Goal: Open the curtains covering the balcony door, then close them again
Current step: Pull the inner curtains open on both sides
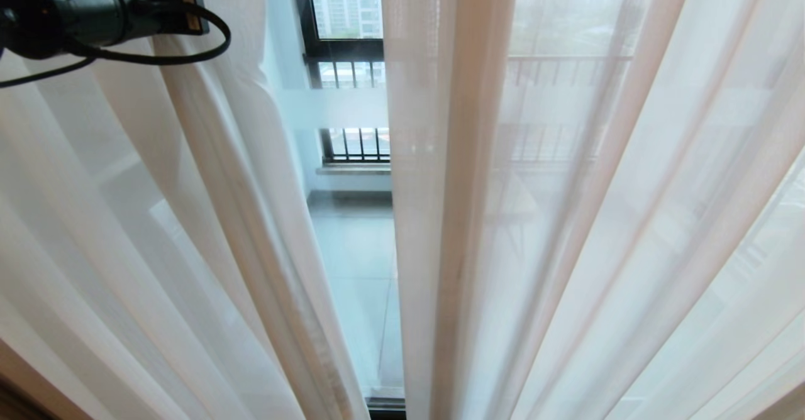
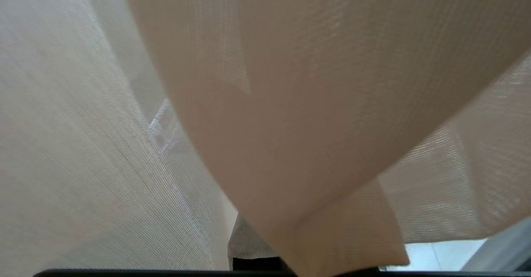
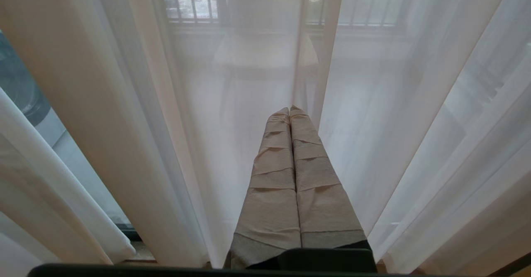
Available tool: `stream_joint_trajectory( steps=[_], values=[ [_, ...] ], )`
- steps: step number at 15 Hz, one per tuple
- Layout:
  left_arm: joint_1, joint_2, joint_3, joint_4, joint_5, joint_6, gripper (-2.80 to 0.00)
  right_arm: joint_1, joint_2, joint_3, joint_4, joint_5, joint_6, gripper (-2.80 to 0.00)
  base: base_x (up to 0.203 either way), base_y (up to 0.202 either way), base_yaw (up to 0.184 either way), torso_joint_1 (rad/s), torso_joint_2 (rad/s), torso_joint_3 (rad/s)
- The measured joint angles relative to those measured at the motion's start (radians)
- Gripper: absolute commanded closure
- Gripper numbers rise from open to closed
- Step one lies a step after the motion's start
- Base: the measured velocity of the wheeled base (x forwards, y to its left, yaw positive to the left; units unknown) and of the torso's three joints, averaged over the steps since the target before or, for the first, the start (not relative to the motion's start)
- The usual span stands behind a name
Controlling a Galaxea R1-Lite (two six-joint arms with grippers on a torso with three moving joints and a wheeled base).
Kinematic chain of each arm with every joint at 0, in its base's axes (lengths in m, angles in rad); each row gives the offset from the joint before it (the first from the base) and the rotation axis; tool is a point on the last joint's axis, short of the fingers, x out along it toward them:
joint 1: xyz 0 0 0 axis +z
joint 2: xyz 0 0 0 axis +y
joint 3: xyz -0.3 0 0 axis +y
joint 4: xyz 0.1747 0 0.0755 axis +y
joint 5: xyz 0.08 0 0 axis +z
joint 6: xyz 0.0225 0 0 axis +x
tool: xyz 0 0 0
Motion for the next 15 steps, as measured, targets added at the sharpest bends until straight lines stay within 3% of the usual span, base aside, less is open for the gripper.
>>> stream_joint_trajectory(
  steps=[15],
  values=[
    [0.03,-0.019,0.052,-0.001,0.0,-0.004,0.0,0.0,0.0,0.0,0.0,0.0,0.0,0.0,0.0,0.0,0.0,0.0,0.0,0.0]
  ],
)
